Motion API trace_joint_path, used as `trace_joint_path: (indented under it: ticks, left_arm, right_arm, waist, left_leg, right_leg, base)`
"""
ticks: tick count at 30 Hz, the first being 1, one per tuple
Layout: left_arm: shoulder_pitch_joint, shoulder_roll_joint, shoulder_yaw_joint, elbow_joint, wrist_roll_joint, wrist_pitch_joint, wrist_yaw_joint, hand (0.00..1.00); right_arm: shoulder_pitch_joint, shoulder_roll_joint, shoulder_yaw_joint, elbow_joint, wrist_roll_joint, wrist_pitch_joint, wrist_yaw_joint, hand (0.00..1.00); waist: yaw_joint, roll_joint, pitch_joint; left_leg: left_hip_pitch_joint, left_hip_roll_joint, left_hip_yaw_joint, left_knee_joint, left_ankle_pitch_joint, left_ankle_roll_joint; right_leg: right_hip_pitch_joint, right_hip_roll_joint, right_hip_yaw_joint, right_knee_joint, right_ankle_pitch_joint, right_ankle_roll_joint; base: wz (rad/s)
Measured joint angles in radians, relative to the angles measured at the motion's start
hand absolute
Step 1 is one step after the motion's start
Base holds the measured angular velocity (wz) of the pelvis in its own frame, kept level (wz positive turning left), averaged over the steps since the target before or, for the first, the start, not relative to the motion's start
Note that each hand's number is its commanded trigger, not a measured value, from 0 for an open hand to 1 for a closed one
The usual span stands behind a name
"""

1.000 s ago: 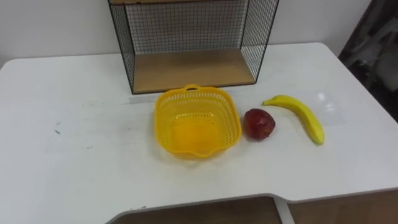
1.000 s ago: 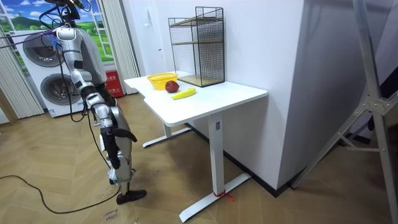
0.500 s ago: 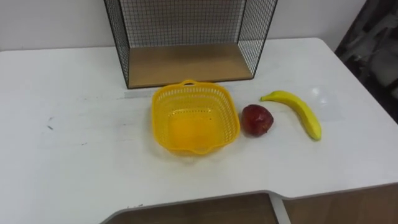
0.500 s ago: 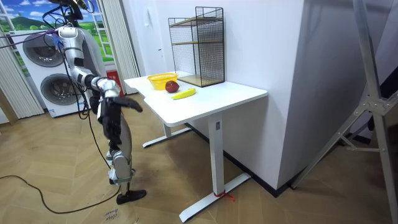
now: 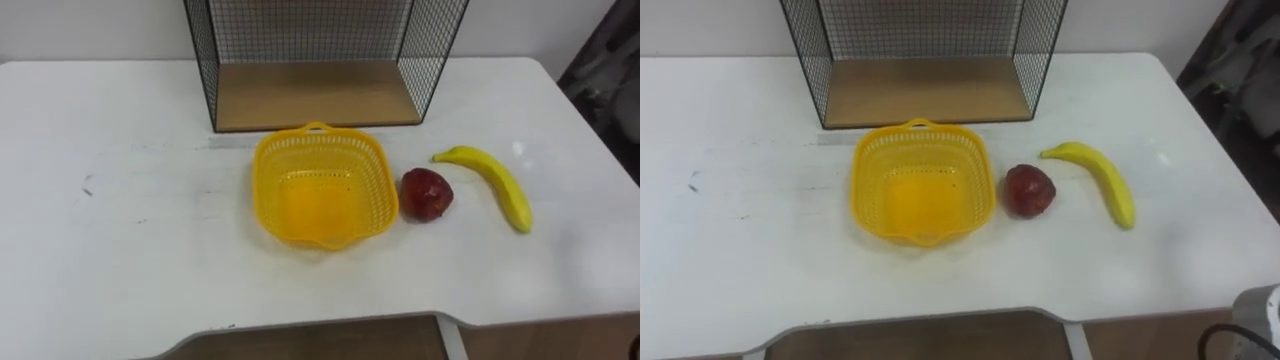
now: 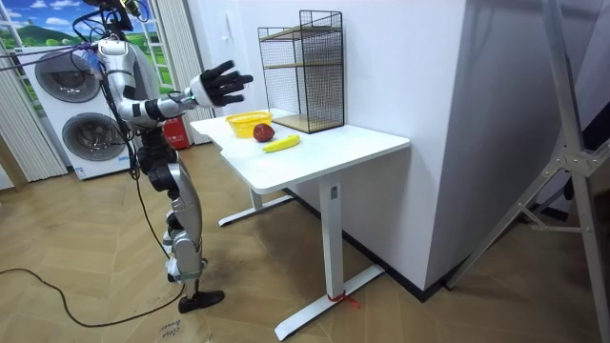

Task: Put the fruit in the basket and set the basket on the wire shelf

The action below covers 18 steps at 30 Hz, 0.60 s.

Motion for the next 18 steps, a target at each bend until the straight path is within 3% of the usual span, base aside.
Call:
trace_joint_path:
  ticks: [4,10,18]
  left_arm:
    - [0.001,0.000,0.003,0.000,0.036,-0.001,-0.002,0.00]
    - [-0.002,0.002,0.000,0.000,0.036,-0.002,-0.004,0.00]
    - [-0.003,0.022,-0.020,-0.004,0.039,-0.004,-0.033,0.00]
  right_arm:
    - [-0.012,-0.010,0.024,-0.001,-0.001,0.004,0.137,0.00]
    - [-0.014,-0.087,0.128,-0.002,-0.098,0.051,0.345,0.00]
    - [-0.041,-0.117,0.196,-0.001,-0.171,0.055,0.508,0.00]
  waist:
    - [0.002,0.002,0.0006]
    - [0.007,-0.002,0.0051]
    - [0.057,-0.026,0.0062]
  left_leg:
    - [0.002,0.000,-0.001,0.000,0.000,0.000]
    - [0.009,0.001,0.002,0.000,0.000,0.000]
    - [0.007,0.001,-0.002,0.001,0.000,0.000]
  right_leg:
    - [0.001,0.000,0.000,0.000,0.000,0.000]
    - [0.003,0.001,0.003,-0.001,0.001,-0.001]
    - [0.003,0.001,-0.001,-0.001,0.001,-0.001]
  base:
    - [0.00]
    - [-0.02]
    - [0.01]
